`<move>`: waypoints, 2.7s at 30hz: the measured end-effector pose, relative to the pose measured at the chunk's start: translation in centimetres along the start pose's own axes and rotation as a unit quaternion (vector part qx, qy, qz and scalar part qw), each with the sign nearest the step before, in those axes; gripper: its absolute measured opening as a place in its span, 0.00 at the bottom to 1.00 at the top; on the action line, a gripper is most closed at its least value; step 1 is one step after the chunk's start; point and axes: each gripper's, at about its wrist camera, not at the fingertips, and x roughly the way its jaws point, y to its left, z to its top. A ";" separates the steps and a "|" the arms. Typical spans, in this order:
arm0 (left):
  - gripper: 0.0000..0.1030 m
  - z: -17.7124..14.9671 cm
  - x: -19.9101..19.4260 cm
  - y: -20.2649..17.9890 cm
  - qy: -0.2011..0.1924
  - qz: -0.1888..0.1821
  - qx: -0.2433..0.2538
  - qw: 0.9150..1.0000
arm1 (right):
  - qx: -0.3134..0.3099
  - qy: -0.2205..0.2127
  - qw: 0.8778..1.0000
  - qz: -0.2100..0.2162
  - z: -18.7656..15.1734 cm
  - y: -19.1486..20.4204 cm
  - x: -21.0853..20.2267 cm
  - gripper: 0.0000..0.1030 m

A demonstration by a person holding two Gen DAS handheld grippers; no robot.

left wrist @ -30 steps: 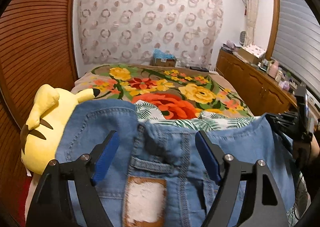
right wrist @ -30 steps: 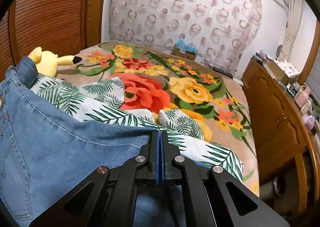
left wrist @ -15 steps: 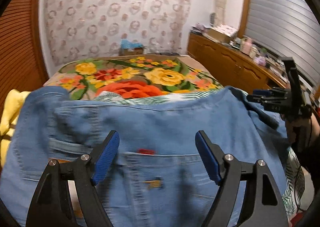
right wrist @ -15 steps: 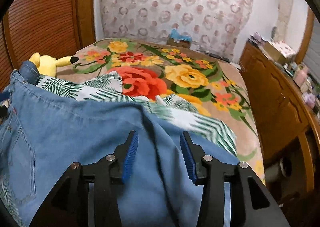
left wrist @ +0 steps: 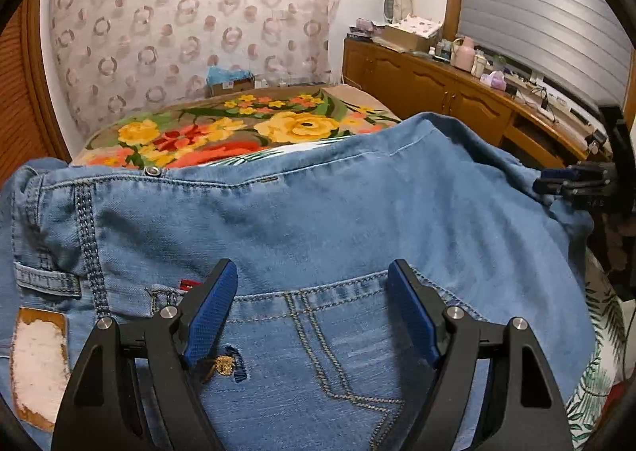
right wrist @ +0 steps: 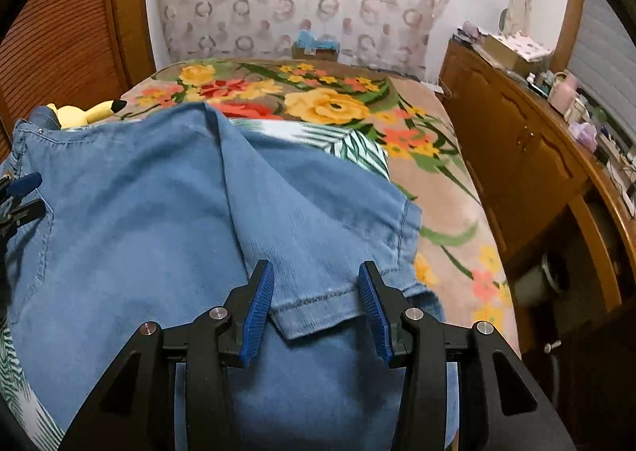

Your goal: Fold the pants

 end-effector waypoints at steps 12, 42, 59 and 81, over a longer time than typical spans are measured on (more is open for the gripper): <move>0.77 0.0 -0.1 0.2 0.000 -0.003 -0.007 1.000 | -0.029 0.012 1.000 -0.003 1.0 1.4 0.0 0.45; 0.77 0.1 0.0 0.0 -0.001 -0.001 -0.006 1.000 | 0.025 -0.008 0.998 -0.061 7.7 -3.2 3.2 0.18; 0.77 0.3 -0.3 -0.1 -0.001 0.021 0.007 1.000 | 0.100 0.011 0.994 -0.040 -3.2 -4.4 -5.8 0.52; 0.77 -2.2 -8.0 1.7 -0.020 0.059 -0.028 0.998 | 0.216 0.035 0.975 0.037 -5.3 -8.2 -5.0 0.63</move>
